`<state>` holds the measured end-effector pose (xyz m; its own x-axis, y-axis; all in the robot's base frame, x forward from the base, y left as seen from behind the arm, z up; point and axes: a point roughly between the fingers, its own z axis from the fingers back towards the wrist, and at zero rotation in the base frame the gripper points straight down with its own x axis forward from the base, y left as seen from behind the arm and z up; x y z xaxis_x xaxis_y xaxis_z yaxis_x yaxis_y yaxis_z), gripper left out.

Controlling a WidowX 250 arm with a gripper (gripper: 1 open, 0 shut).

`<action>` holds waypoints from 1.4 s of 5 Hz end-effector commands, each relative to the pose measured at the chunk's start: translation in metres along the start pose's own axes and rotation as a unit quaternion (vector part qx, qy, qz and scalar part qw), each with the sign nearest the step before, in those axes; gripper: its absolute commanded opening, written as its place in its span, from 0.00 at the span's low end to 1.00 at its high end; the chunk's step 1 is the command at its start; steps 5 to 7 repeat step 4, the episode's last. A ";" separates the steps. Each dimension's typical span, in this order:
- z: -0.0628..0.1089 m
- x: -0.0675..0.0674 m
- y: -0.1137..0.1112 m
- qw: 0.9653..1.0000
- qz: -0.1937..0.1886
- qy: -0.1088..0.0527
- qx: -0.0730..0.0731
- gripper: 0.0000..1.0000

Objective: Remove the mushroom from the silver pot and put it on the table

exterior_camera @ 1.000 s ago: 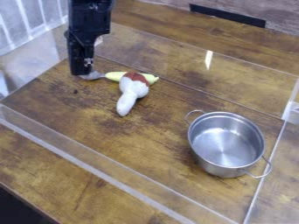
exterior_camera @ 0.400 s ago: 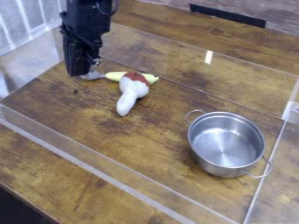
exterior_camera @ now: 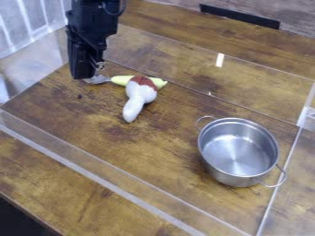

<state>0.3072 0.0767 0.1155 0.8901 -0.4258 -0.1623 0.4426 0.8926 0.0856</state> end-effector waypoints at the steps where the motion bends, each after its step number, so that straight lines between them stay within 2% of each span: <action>1: 0.027 -0.002 0.012 0.999 -0.014 -0.039 0.036 0.00; 3: 0.041 -0.013 0.016 0.998 0.009 -0.034 0.044 0.00; 4: 0.037 -0.024 0.014 0.998 0.019 -0.032 0.048 0.00; 7: 0.037 -0.024 0.014 0.998 0.019 -0.032 0.048 0.00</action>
